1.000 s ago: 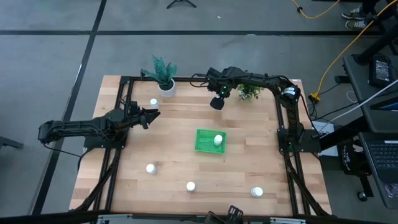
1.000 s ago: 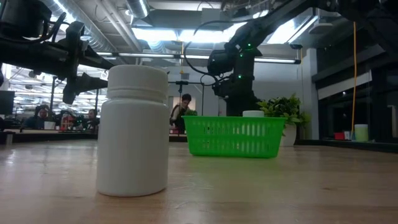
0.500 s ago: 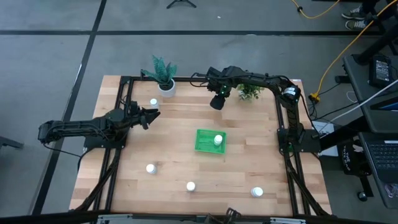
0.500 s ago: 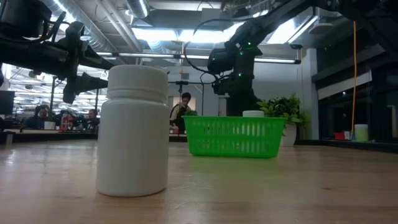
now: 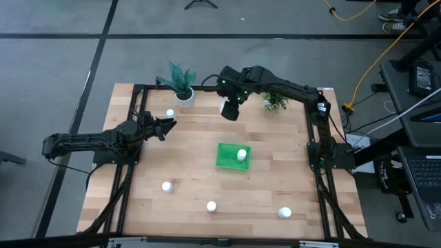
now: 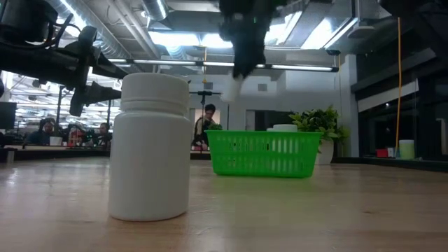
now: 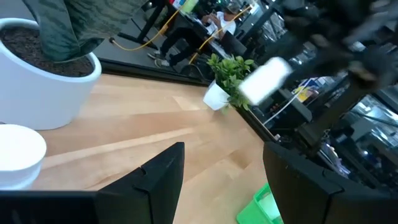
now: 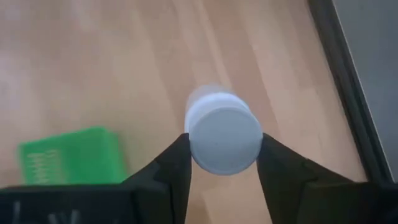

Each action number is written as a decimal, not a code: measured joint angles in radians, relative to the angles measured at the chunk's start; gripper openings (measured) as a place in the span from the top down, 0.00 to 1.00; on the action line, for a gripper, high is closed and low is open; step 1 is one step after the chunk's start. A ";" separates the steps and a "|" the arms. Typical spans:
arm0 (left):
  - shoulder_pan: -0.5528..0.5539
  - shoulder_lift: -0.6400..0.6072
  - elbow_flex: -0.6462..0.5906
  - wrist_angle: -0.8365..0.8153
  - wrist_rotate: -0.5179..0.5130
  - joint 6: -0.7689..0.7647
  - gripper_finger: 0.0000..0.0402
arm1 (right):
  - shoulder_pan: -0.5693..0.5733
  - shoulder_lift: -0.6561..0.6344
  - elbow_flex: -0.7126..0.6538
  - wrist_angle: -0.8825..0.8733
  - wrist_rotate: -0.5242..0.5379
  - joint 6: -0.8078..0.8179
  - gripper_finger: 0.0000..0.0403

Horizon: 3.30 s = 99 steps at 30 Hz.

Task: Pick and place pill bottles into a basket
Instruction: Put the top right medicine bottle into the green basket

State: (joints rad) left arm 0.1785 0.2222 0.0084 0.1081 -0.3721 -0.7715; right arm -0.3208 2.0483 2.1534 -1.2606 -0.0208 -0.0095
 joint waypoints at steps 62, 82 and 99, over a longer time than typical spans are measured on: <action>0.000 0.000 0.000 -0.061 0.236 0.055 0.47 | 0.364 0.026 -0.427 0.170 0.098 0.496 0.63; 0.000 0.000 0.000 -0.060 0.236 0.052 0.47 | 0.364 0.026 -0.427 0.167 0.063 0.497 0.58; 0.000 0.000 0.000 -0.060 0.236 0.052 0.47 | 0.364 0.026 -0.427 0.167 0.061 0.477 0.55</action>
State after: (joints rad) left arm 0.1783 0.2226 0.0086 0.0479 -0.1360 -0.7197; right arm 0.0429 2.0739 1.7267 -1.0935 0.0399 0.4673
